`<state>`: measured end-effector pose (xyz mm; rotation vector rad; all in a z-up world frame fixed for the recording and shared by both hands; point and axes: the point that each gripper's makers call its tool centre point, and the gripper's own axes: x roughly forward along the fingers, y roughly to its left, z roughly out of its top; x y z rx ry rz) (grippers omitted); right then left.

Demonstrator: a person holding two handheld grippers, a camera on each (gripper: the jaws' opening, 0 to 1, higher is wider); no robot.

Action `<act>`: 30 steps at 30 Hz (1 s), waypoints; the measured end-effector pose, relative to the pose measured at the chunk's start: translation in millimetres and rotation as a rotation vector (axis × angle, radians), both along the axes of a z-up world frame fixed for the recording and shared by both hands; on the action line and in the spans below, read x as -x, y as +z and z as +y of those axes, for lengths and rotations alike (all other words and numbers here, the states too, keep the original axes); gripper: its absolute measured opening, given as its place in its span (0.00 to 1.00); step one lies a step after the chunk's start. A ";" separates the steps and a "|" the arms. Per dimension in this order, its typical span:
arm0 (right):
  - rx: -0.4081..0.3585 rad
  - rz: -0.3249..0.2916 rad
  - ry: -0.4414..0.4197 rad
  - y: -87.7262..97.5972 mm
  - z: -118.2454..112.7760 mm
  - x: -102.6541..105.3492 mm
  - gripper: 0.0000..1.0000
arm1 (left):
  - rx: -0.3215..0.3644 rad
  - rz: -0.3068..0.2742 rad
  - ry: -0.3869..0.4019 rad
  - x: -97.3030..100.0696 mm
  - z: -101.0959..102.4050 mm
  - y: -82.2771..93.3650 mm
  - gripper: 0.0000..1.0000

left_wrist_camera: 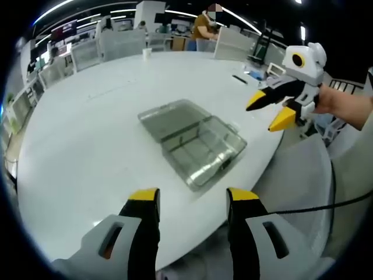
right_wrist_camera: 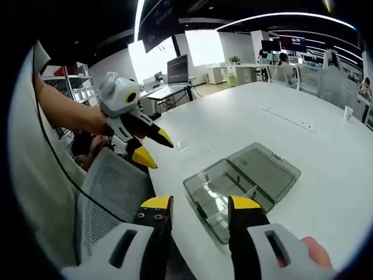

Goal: Insert the divider into the dual guide fixture by aligning both edges with the guide slots and pushing it downward to the bottom, including one-sided entry, uneven engagement, binding, and posture correction.

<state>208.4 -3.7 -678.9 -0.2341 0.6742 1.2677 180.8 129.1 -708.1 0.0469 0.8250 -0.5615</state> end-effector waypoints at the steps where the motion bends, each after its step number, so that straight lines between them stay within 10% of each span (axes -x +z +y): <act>1: -0.002 -0.001 0.002 0.0 0.0 0.7 0.36 | 0.000 0.001 0.001 0.1 0.5 0.0 0.43; 30: 0.021 -0.031 0.036 -5.1 -5.1 13.4 0.46 | -0.017 0.009 0.036 -1.2 16.2 1.1 0.44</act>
